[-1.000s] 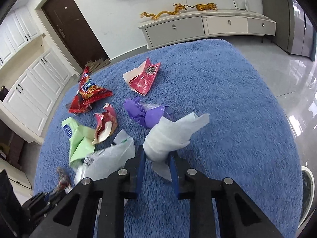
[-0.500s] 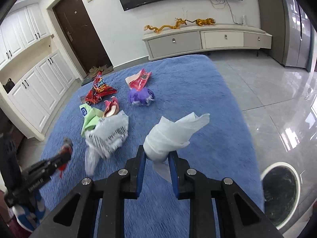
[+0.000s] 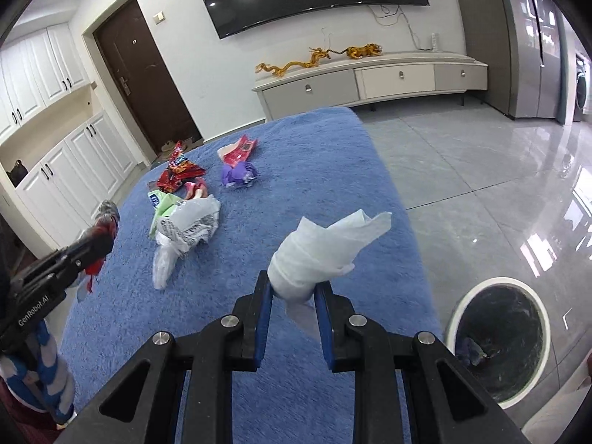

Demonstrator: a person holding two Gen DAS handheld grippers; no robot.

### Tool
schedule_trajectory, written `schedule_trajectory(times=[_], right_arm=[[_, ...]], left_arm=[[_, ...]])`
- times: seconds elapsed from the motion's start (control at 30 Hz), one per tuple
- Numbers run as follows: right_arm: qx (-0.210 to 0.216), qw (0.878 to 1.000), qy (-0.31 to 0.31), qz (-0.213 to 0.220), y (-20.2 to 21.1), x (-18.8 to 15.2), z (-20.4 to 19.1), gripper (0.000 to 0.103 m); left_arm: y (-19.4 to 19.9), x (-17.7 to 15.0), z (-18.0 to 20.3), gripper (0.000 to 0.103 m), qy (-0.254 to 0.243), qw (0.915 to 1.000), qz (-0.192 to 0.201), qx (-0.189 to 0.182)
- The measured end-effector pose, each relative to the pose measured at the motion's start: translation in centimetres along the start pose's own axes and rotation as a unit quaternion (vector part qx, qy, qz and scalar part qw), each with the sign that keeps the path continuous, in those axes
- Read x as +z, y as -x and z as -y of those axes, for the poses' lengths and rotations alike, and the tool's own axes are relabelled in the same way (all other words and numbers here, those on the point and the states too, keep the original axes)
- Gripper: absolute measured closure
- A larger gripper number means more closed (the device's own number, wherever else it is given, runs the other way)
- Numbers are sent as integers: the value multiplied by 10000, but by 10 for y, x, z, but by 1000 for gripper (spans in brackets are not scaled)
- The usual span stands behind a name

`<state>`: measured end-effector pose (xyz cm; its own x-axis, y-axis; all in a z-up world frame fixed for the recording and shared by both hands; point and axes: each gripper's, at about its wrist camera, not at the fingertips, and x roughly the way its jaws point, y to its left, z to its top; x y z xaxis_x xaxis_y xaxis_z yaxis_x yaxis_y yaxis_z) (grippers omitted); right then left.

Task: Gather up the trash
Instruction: 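Carry both items over the white bin and open both grippers to drop them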

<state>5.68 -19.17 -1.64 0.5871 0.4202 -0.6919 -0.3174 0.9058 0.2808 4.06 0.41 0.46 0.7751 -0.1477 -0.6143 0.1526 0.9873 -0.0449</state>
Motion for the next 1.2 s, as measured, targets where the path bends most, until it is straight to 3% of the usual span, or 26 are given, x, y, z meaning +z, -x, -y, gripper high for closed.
schedule_trajectory(times=[0.33,0.53,0.83,1.0,1.2], right_arm=[[-421,9962,-658,380,33,-16,72,81],[-881,9879,-1212,404,48,-34,131,81],[-1445,9691,-1999,12,49,-57,225,81],[-1480,9633,-2230,-202,36,-62,260,79],[-1385,9543,-2632,-281,26,-73,291,77]], left_arm=[[-22,16,86,90,-1061,9934,-136,-404],[-69,24,153,90,-1645,9795,-609,-992],[-155,39,251,90,-1808,9532,-1450,-1941],[-203,38,297,89,-1768,9378,-1916,-2294],[-246,33,322,87,-1544,9229,-2406,-2579]])
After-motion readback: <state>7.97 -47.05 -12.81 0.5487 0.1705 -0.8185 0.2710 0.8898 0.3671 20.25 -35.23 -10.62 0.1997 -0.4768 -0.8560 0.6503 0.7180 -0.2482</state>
